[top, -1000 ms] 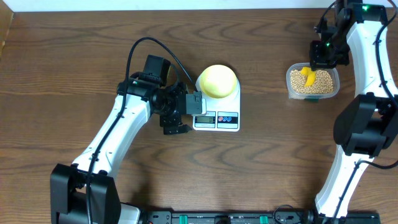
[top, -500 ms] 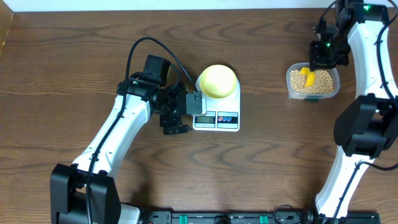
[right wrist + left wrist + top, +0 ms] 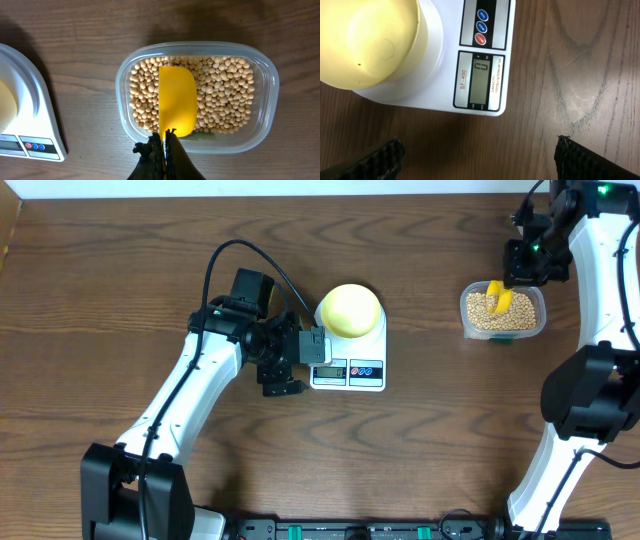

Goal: Scoop item into bowl and weigh 50g on scale
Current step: 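Close the right gripper on the scoop and scoop up soybeans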

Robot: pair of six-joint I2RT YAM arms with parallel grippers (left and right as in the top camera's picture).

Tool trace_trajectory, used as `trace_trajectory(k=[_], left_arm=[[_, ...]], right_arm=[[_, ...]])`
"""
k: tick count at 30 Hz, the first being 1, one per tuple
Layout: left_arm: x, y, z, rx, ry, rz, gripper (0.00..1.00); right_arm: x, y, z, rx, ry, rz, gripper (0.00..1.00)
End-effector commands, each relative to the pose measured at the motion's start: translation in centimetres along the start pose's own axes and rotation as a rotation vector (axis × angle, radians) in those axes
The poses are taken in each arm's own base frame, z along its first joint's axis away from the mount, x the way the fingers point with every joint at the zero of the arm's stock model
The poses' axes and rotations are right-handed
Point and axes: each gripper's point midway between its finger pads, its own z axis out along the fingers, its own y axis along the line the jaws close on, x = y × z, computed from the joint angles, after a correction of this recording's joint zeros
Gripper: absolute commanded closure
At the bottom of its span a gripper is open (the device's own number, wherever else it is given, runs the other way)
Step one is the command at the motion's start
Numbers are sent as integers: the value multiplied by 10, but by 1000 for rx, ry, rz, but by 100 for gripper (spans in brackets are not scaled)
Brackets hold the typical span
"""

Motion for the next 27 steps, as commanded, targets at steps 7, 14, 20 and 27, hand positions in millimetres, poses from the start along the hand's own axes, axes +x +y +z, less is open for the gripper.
trace_trajectory(k=[7, 14, 20, 27], left_arm=[[-3, -1, -3, 0, -23, 1, 2], [-3, -1, -3, 0, -23, 1, 2], [-3, -1, -3, 0, -23, 1, 2], [-3, -1, -3, 0, -23, 1, 2]], right_arm=[[-4, 1, -38, 19, -59, -17, 99], [12, -34, -49, 234, 5, -10, 99], [12, -44, -49, 291, 13, -21, 99], [10, -46, -31, 289, 20, -21, 99]])
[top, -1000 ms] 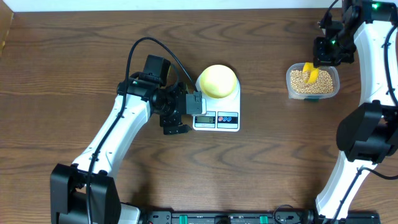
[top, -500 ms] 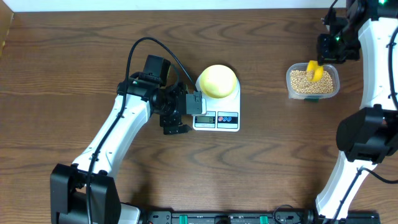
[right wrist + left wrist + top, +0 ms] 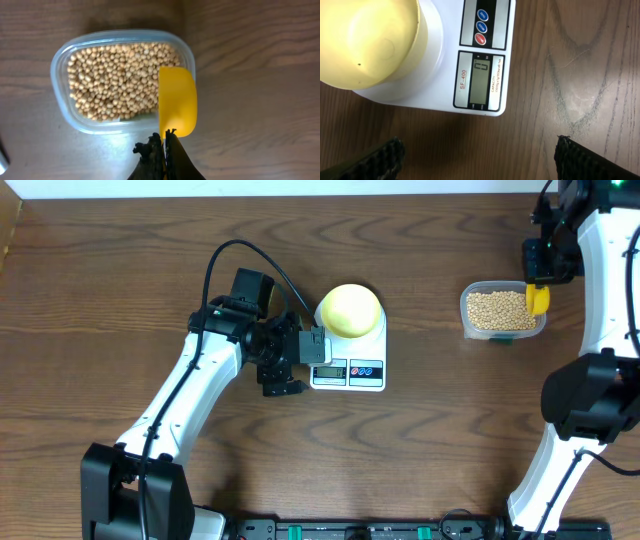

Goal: Scoop item into bowl and weigh 50g on scale
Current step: 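Close the right gripper on the scoop and scoop up soybeans, then lift the soybean-filled scoop out of the tub with the right gripper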

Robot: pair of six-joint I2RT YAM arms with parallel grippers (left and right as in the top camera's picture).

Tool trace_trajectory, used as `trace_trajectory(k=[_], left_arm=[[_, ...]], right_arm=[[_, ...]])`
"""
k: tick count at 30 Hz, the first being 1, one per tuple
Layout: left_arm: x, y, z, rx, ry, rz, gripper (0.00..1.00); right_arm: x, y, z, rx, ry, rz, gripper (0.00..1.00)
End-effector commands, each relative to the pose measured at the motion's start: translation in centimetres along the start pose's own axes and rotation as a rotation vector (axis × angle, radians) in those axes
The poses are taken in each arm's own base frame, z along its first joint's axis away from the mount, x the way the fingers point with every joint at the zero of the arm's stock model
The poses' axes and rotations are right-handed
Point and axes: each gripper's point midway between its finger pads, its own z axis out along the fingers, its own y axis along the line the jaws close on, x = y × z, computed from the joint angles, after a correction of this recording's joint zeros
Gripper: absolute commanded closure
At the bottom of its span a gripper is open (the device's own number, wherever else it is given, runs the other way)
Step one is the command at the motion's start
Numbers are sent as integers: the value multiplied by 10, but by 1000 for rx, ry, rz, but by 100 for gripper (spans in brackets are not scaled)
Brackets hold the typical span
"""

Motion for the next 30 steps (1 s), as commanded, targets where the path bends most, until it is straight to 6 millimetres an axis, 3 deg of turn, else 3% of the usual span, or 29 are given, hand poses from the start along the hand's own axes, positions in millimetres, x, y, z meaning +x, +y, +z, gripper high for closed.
trace_trajectory(k=[1, 6, 17, 23, 30], left_arm=[[-3, -1, -3, 0, -23, 1, 2], [-3, -1, -3, 0, -24, 1, 2], [-3, -1, -3, 0, -23, 1, 2], [-3, -1, -3, 0, -23, 1, 2], [-3, -1, -3, 0, -23, 1, 3]], right_arm=[[5, -5, 4, 22, 6, -10, 99], [2, 0, 27, 8, 5, -10, 99], [1, 36, 68, -188, -4, -1, 99], [0, 55, 66, -397, -23, 39, 99], [-5, 48, 53, -592, -71, 98, 99]])
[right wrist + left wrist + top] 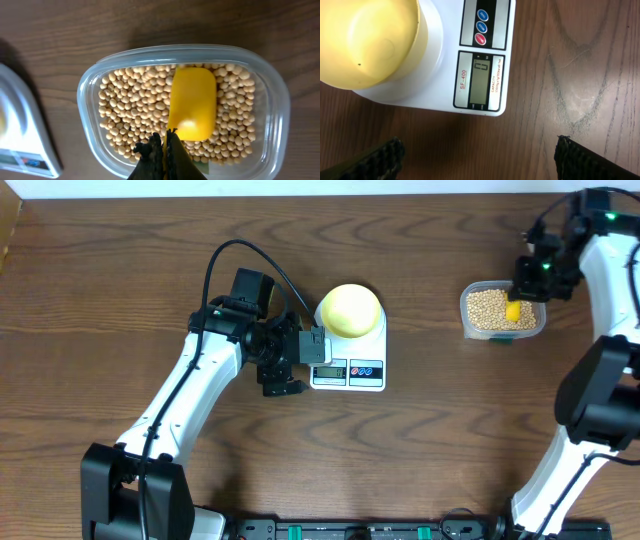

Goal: Scoop item into bowl and weigh 50g on scale
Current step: 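Lift the soybean-filled scoop out of the tub with the right gripper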

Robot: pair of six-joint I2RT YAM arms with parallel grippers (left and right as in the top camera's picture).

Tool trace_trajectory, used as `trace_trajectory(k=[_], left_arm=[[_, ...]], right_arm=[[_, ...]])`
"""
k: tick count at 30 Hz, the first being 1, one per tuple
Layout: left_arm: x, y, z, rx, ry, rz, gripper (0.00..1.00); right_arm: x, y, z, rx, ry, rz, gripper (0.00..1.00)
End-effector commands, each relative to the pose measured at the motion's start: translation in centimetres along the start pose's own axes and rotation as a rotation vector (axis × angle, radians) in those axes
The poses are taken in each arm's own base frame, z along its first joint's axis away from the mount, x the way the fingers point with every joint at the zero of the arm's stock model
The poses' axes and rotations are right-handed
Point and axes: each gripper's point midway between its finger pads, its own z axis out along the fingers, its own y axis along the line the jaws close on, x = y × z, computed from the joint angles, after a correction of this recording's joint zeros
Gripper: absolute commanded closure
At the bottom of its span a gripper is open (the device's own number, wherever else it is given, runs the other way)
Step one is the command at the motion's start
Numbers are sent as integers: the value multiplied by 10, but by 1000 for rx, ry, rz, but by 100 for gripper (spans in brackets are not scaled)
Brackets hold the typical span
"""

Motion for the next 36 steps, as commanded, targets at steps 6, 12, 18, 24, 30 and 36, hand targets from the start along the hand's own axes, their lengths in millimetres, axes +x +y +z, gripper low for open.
trace_trajectory(k=[6, 12, 18, 24, 30, 36], left_arm=[[-3, -1, -3, 0, -23, 1, 2], [-3, -1, -3, 0, -23, 1, 2], [-3, -1, -3, -1, -23, 2, 3], [-3, -1, -3, -1, -23, 2, 3], [-3, -1, -3, 0, -23, 1, 3], [-3, -1, -3, 0, -23, 1, 2]], right_arm=[[-3, 12, -13, -372, -78, 44, 99], [9, -13, 0, -390, -73, 116, 99], [7, -26, -14, -486, -124, 178, 99], [6, -47, -31, -549, -181, 246, 99], [5, -61, -51, -641, -246, 295, 99], [10, -70, -57, -659, -251, 337, 99]])
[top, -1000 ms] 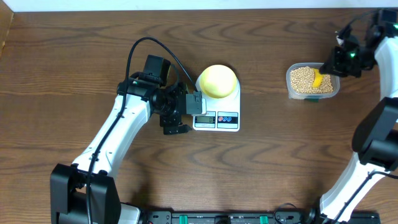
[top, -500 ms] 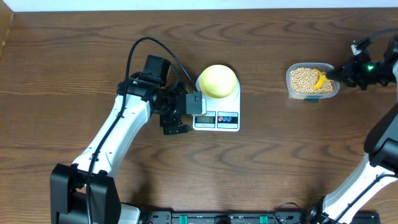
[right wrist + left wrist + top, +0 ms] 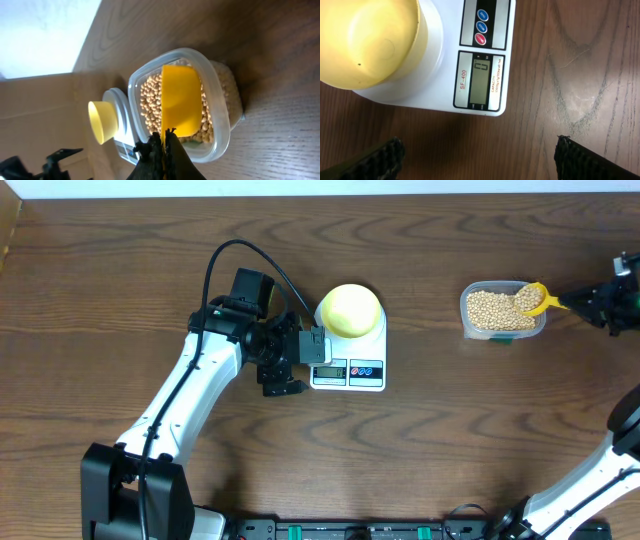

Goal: Scoop item into bowl and weigh 50g on scale
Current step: 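Lift the soybean-filled scoop out of the tub with the right gripper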

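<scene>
A clear tub (image 3: 465, 313) of soybeans (image 3: 492, 310) stands at the right. My right gripper (image 3: 592, 304) is shut on the handle of a yellow scoop (image 3: 530, 300), whose bowl carries beans at the tub's right rim. In the right wrist view the scoop (image 3: 181, 100) hides its load, over the tub (image 3: 230, 100). An empty yellow bowl (image 3: 349, 309) sits on the white scale (image 3: 375, 345); its display (image 3: 481, 80) reads 0. My left gripper (image 3: 283, 366) is open on the table left of the scale, its fingers (image 3: 380, 157) wide apart.
The left arm (image 3: 190, 395) lies across the table from the front left toward the scale. A black cable (image 3: 235, 248) loops behind it. The right arm reaches in from the far right edge. Bare wooden table (image 3: 450, 440) lies between scale and tub.
My right gripper was over the tub with the scoop down in the beans. Now it is out at the right, tilted, with the scoop at the tub's right rim holding beans. Left arm unchanged.
The scoop first lay over the middle of the beans, then hung over the tub's right edge, then was sunk in the beans on the right side. Now it carries beans at the rim. The bowl stayed empty, the scale at 0, the left gripper open.
</scene>
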Robot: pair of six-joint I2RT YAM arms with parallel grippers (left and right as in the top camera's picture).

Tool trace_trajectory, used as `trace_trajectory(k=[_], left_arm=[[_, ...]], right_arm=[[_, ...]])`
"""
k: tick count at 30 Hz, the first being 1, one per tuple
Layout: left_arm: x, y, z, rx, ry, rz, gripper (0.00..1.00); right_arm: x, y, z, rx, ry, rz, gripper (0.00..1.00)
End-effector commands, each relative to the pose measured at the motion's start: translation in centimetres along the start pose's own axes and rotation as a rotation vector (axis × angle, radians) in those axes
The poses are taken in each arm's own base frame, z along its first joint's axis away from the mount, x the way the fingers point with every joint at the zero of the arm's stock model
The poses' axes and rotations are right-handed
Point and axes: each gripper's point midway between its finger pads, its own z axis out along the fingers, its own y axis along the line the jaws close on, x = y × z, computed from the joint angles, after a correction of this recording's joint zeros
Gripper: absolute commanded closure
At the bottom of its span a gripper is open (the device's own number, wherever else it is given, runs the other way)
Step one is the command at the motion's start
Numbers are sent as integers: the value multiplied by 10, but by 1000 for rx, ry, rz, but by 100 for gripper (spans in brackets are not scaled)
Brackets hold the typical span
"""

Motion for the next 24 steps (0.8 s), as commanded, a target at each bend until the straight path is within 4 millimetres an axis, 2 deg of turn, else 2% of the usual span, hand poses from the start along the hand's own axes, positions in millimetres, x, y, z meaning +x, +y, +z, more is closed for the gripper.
trace_trajectory(k=[1, 24], left_arm=[[-3, -1, -3, 0, -23, 1, 2], [-3, -1, -3, 0, -24, 1, 2]], right_arm=[[1, 8, -4, -68, -10, 3, 99], [5, 28, -8, -186, -4, 46, 99]])
